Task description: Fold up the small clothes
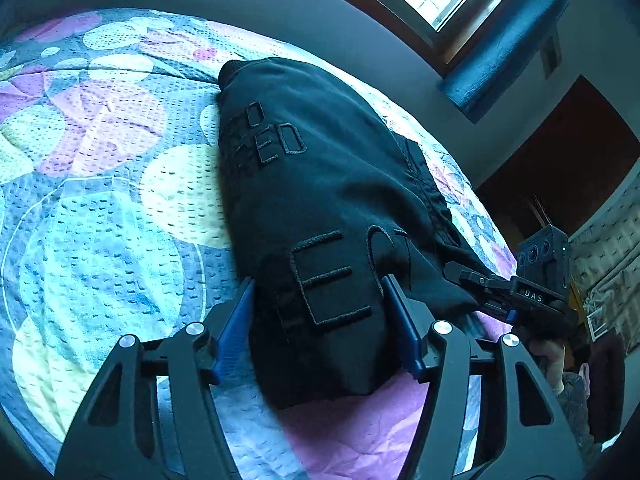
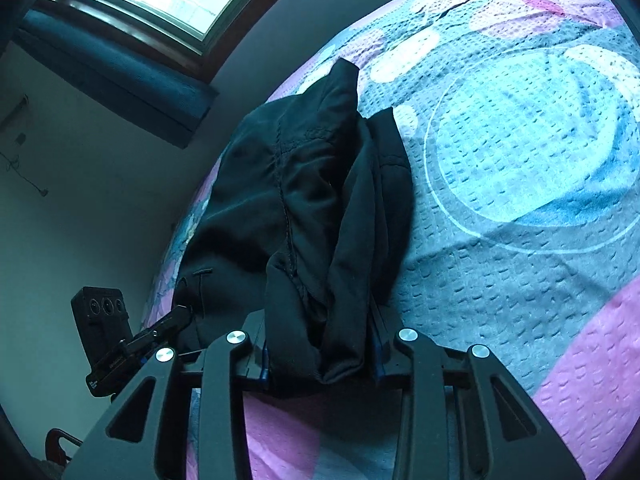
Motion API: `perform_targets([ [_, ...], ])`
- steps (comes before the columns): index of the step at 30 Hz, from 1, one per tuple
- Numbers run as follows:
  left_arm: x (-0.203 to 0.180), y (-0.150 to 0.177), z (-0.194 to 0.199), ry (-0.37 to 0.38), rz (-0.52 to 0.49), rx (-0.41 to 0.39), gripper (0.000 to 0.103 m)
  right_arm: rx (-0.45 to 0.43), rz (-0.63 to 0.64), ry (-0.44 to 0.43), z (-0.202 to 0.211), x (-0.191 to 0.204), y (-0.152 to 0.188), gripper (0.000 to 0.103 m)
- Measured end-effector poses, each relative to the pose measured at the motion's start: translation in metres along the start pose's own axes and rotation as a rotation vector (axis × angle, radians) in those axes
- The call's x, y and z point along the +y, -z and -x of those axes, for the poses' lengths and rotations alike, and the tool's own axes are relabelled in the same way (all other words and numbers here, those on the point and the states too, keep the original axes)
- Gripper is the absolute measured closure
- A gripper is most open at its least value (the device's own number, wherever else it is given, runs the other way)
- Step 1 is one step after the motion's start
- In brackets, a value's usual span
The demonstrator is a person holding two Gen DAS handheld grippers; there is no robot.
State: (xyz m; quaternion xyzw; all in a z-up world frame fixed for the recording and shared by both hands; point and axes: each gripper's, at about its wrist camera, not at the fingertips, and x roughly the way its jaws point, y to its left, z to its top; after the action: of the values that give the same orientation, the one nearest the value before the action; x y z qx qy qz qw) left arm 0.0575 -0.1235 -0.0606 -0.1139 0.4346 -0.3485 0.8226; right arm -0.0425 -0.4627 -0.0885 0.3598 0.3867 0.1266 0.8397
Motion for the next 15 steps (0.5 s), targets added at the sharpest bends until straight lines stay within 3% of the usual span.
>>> perform_targets([
  [4,-0.003,-0.003,0.008,0.016,-0.024,-0.007,0.031,0.019,-0.053,-0.059,0.004,-0.011,0.0,0.056],
  [7,-0.002,-0.004,0.027,0.052,-0.048,-0.014,0.024,0.028,-0.036,-0.056,0.018,-0.01,-0.004,0.047],
  [9,-0.001,-0.01,0.041,0.053,-0.073,-0.049,0.014,0.018,-0.03,-0.074,0.029,-0.012,-0.009,0.04],
  [12,0.004,-0.027,0.04,0.03,-0.096,-0.041,0.013,0.019,-0.025,-0.09,0.032,-0.018,-0.023,0.037],
  [15,0.015,-0.05,0.018,0.061,-0.064,0.009,0.013,0.037,-0.015,-0.095,0.019,-0.019,-0.045,0.037],
])
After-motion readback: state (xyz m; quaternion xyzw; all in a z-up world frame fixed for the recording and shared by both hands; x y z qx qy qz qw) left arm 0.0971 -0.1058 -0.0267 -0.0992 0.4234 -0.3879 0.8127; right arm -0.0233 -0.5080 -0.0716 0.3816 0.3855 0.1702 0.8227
